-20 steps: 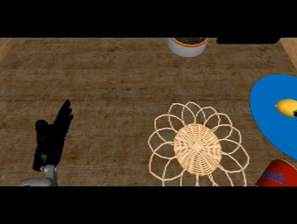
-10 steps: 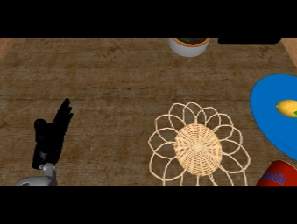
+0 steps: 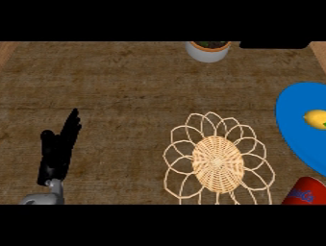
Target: Pick the lemon from the placemat and place it in the plate
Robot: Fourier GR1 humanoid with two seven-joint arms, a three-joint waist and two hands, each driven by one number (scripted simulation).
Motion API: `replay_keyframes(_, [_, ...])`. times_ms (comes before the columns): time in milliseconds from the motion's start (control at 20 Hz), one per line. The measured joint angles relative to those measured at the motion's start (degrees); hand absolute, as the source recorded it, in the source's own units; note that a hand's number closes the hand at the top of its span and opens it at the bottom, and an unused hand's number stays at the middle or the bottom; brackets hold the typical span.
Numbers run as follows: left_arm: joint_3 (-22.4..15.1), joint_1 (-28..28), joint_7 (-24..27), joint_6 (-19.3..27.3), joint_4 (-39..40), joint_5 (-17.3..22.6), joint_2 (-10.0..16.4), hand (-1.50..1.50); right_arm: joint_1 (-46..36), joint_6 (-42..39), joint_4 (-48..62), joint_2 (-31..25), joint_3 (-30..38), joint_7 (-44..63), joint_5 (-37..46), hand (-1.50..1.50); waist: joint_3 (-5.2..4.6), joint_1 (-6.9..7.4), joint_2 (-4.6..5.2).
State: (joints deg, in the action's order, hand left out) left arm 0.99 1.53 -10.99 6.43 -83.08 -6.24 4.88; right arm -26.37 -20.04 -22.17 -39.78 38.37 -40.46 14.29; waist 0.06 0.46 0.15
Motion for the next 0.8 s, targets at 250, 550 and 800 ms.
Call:
replay_keyframes(250, [-0.3, 0.1, -1.7, 0.0, -1.6, -0.1, -0.3, 0.00, -0.3, 2.9, 1.7, 0.0, -2.0, -0.5, -0.3, -1.50, 0.00, 0.09, 0.01])
replay_keyframes(550, [-0.2, 1.0, -1.0, 0.1, 0.0, -0.6, -0.7, 0.00, -0.5, 7.9, 3.6, 0.4, -3.9, -0.4, 0.1, -1.50, 0.00, 0.13, 0.05])
replay_keyframes(800, [0.0, 0.2, -1.7, -0.5, -1.9, -0.4, -0.1, 0.00, -0.5, 9.5, 6.3, -0.9, -4.4, -1.4, -0.3, -1.50, 0.04, 0.33, 0.11])
